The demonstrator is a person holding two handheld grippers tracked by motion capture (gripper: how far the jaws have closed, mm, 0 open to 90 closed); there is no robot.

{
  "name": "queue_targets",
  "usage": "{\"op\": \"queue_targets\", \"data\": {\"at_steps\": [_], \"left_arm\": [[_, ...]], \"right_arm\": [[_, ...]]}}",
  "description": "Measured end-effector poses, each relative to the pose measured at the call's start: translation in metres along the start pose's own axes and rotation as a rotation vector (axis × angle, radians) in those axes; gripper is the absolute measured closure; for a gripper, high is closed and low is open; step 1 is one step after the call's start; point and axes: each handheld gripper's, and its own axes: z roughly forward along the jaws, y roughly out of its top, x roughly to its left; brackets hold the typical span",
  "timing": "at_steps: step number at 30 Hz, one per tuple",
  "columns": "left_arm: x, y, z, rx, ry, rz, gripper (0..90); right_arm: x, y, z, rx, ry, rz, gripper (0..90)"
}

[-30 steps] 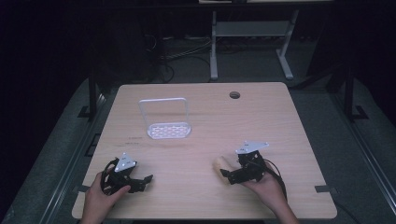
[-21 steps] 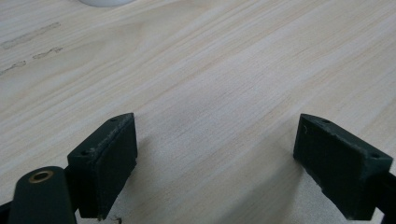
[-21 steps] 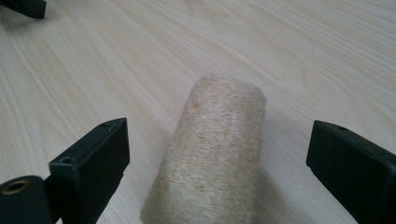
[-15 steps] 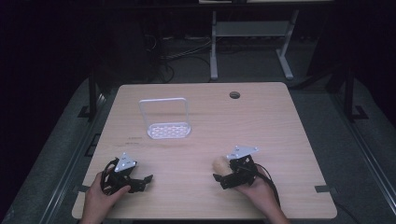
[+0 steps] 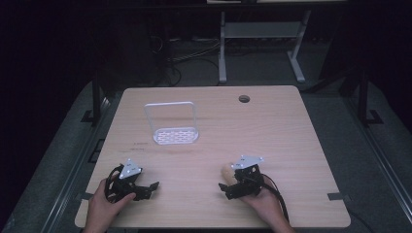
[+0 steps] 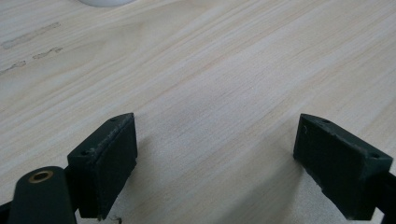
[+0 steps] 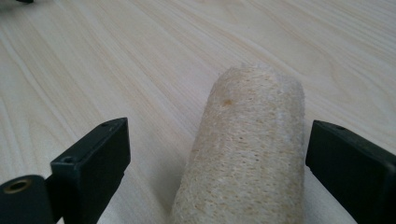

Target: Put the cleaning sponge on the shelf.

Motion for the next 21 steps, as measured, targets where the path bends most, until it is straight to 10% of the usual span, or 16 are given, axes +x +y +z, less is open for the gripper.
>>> {"op": "queue_targets", "data": {"at_steps": [21], "left_arm": [[0.0000, 0.0000, 0.0000, 0.000, 0.000, 0.000, 13.1]], "right_arm": [[-0.0004, -0.0034, 0.0024, 0.026, -0.029, -0.015, 22.2]]}}
